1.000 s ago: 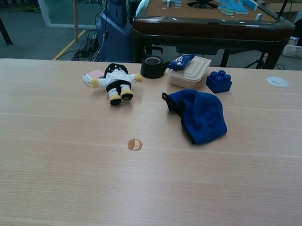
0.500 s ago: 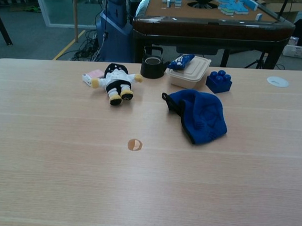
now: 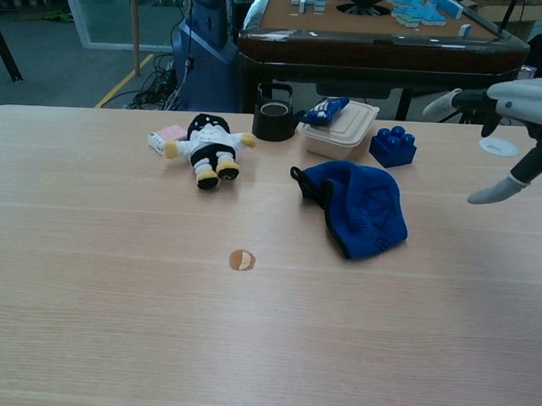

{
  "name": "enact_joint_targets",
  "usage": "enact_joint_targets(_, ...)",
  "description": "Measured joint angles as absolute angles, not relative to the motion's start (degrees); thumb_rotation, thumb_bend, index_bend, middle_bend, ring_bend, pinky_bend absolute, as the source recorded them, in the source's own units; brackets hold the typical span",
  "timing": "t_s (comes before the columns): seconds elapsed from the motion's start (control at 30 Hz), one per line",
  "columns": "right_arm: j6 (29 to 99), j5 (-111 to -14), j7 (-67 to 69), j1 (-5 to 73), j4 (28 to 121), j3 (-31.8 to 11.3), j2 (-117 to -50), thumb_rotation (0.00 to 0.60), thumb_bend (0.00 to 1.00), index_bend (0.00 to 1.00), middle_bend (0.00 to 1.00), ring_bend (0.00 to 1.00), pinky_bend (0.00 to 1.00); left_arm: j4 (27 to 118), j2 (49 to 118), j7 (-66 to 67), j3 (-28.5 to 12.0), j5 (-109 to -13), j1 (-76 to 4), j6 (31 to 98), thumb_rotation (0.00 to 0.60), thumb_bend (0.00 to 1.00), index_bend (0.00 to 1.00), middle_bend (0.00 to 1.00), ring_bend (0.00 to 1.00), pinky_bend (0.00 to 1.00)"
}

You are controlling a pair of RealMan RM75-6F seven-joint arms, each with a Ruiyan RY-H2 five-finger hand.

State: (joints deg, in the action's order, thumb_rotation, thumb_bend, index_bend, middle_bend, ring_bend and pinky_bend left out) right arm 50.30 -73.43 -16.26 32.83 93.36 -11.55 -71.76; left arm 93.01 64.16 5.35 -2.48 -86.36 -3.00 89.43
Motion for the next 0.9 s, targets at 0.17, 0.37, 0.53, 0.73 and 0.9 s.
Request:
enact_joint_targets(0.17,45.3,-68.0,-18.2,38.1,88.2,-12.9,-75.9,0.600,0.13,0.00,0.06,0.05,0.22,93.4,63.6,5.0,-2.4,-86.3,-2.3,90.2,0.600,0.27,0.23,0.18,0.12,0.12)
enact_joint_targets(0.37,40.4,-62.0,-20.2,43.8,81.4,-13.5,-80.9,0.600,0.13,0.00,0.06,0.05,0.22,93.8,63.1,4.8,-2.4,-86.2,-1.8,90.6,0.600,0.27,0.23,0.18,0.12,0.12)
enact_joint_targets(0.53,37.3,-57.8,-21.1,47.8,75.4,-13.5,-85.2,0.600,0.13,0.00,0.06,0.05,0.22,93.9,62.8,4.7,-2.4,-86.1,-1.6,90.7,0.600,0.27,0.23,0.18,0.12,0.12)
enact_joint_targets(0.73,34.3,-54.3,-21.6,51.3,68.7,-12.9,-89.7,0.600,0.13,0.00,0.07,0.05,0.22,93.6,62.7,4.2,-2.4,-85.7,-1.3,90.7,0.600,0.27,0.23,0.18,0.12,0.12)
enact_joint_targets(0.9,32.4,-52.0,-22.1,53.8,64.4,-12.0,-92.6,0.600,0.13,0.00,0.12,0.05,0.22,93.4,62.6,3.9,-2.4,-85.6,-1.1,90.6,0.600,0.27,0.23,0.18,0.12,0.12)
